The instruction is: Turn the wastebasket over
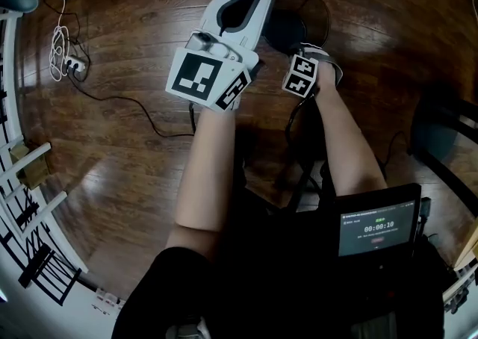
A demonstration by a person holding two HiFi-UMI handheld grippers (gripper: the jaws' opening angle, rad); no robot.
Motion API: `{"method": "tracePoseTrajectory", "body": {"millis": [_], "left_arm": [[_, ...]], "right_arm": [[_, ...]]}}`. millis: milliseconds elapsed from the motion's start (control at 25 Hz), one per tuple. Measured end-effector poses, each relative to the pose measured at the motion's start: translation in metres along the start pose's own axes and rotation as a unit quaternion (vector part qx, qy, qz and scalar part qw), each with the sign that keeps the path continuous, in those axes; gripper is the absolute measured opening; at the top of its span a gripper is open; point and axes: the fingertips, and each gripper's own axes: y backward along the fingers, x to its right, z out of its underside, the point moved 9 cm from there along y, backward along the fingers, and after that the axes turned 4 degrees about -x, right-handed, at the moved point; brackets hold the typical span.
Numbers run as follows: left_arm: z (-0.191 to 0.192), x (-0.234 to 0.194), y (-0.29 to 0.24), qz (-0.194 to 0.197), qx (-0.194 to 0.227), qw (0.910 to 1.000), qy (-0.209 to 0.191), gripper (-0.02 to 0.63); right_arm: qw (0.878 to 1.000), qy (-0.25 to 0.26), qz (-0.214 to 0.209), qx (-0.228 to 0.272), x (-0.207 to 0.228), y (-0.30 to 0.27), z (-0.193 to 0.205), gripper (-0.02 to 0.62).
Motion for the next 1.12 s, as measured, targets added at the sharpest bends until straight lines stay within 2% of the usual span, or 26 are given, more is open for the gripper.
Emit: {"method": "tracePoseTrajectory", "body": {"millis": [280,600,720,840,920,1000,1040,1120], "left_arm": [[-0.003,0.003,0.001,-0.010,-0.004,0.9999,-0.003,0.002],[0.002,0.004,0.005,-0.017,-0.012,0.9997,-0.011,0.002],[0.005,0.003,0.005,-0.018,-0.014,0.9997,-0.010,0.002],[0.009,0.001,0.003,-0.012,-0.020,0.9997,-0.007,0.002],[0.013,0.003,0.002,-0.007,-0.025,0.9997,-0.006,0.002],[0.015,0.008,0.000,-0.002,-0.028,0.9996,-0.008,0.003],[0.015,0.012,-0.001,0.001,-0.031,0.9995,-0.011,0.002],[0.016,0.020,-0.003,0.008,-0.037,0.9991,-0.016,0.002]], "right_arm": [[1.000,-0.010,0.001,0.004,0.000,0.015,0.018,0.075],[1.000,0.002,0.005,0.023,0.005,0.044,0.009,0.094],[0.999,-0.025,-0.012,0.038,0.009,0.057,0.007,0.091],[0.995,-0.067,-0.022,0.074,0.017,0.075,0.001,0.064],[0.986,-0.114,-0.018,0.117,0.026,0.087,0.002,0.038],[0.969,-0.177,-0.010,0.172,0.038,0.102,0.008,0.028],[0.955,-0.212,-0.004,0.206,0.043,0.110,0.013,0.024],[0.919,-0.279,0.013,0.279,0.053,0.126,0.028,0.017]]}}
